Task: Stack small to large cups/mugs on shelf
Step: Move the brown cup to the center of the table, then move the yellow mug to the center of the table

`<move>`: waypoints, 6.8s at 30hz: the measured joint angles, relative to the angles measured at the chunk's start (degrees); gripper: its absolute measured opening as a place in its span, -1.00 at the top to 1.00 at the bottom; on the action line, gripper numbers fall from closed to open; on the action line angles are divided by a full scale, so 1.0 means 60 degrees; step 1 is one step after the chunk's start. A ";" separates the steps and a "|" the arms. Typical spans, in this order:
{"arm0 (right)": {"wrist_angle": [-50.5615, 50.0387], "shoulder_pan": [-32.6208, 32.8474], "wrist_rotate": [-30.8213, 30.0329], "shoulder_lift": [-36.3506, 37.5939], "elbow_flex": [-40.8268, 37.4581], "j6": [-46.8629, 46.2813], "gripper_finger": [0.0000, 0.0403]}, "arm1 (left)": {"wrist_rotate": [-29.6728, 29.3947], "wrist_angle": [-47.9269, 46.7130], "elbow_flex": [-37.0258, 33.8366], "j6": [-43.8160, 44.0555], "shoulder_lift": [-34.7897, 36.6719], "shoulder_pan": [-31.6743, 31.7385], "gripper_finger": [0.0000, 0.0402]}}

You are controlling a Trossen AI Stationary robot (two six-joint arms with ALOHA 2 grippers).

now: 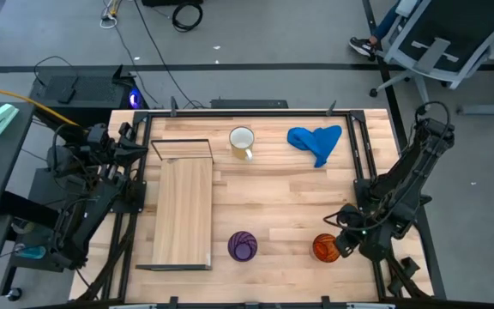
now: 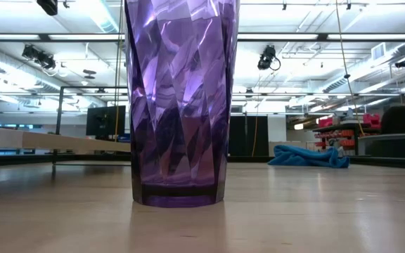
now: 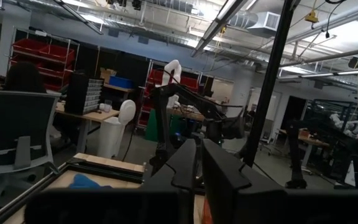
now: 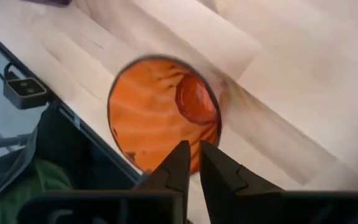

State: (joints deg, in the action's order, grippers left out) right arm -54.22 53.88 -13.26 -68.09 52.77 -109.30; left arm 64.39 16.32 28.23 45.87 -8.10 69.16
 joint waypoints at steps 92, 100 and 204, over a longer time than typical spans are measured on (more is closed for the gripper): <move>-0.1750 -1.0167 0.2044 -0.4283 0.6679 1.5424 0.97 | 0.0502 -0.0292 -0.0004 -0.0029 0.0004 0.0002 0.88; -0.2792 -1.0082 0.2456 -0.7117 0.9677 1.7211 0.97 | 0.0505 -0.0294 -0.0004 -0.0029 0.0004 0.0002 0.83; -0.0100 -1.4078 0.2925 -0.5954 1.1777 1.7364 0.78 | 0.1066 -0.2111 -0.0004 -0.1603 0.0000 0.0000 0.80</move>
State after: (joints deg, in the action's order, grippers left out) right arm -54.82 -30.59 4.28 -103.81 123.44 -5.11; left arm 70.78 3.65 28.21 36.25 -8.10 69.15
